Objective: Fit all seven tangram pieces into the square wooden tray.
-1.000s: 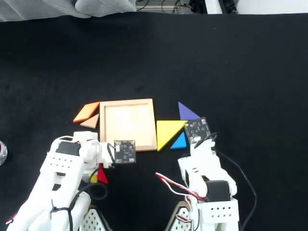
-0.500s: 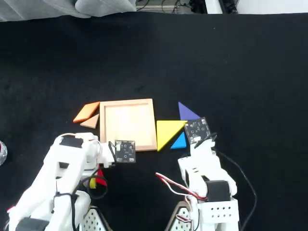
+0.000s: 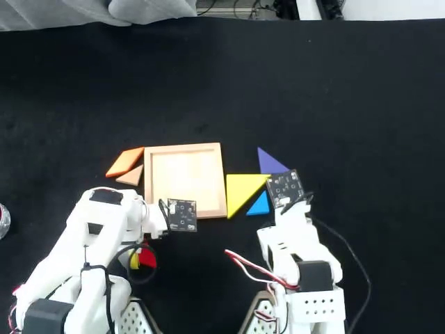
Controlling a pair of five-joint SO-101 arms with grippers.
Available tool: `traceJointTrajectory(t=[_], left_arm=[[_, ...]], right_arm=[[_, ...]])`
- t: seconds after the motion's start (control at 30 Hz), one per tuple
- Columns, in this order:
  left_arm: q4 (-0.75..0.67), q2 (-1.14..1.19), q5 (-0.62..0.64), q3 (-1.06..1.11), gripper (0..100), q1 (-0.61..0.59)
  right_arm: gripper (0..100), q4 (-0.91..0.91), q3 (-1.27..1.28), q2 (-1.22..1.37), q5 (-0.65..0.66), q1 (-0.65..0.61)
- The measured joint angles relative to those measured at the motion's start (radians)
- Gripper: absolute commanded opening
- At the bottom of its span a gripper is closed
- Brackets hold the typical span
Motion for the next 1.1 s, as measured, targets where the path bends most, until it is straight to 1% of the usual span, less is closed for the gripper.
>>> traceJointTrajectory(t=[0.23,0.33,0.47,0.6,0.67,0.73,0.8,0.87,0.9,1.0,1.1], left_arm=[[0.000,0.000,0.000,0.000,32,0.000],[0.002,0.002,0.031,-0.015,32,0.000],[-0.003,0.002,0.133,-0.060,32,0.009],[0.000,-0.028,0.267,-0.068,32,0.063],[0.040,-0.091,0.333,-0.086,32,0.097],[0.112,-0.184,0.391,-0.123,32,0.130],[0.170,-0.295,0.420,-0.141,32,0.153],[0.212,-0.396,0.410,-0.141,32,0.158],[0.230,-0.442,0.384,-0.133,32,0.158],[0.308,-0.516,0.261,-0.097,32,0.153],[0.336,-0.519,0.163,-0.089,32,0.106]], right_arm=[[1.2,0.000,0.000,0.000,0.000,0.000],[1.2,0.000,0.000,0.000,0.000,0.000],[1.2,0.000,0.000,0.000,0.000,0.000],[1.2,0.000,0.000,0.000,0.000,0.000],[1.2,0.000,0.000,0.000,0.000,0.000],[1.2,0.000,0.000,0.000,0.000,0.000],[1.2,0.000,0.000,0.000,0.000,0.000],[1.2,0.000,0.000,0.000,0.000,0.000],[1.2,0.000,0.000,0.000,0.000,0.000],[1.2,0.000,0.000,0.000,0.000,0.000],[1.2,0.000,0.000,0.000,0.000,0.000]])
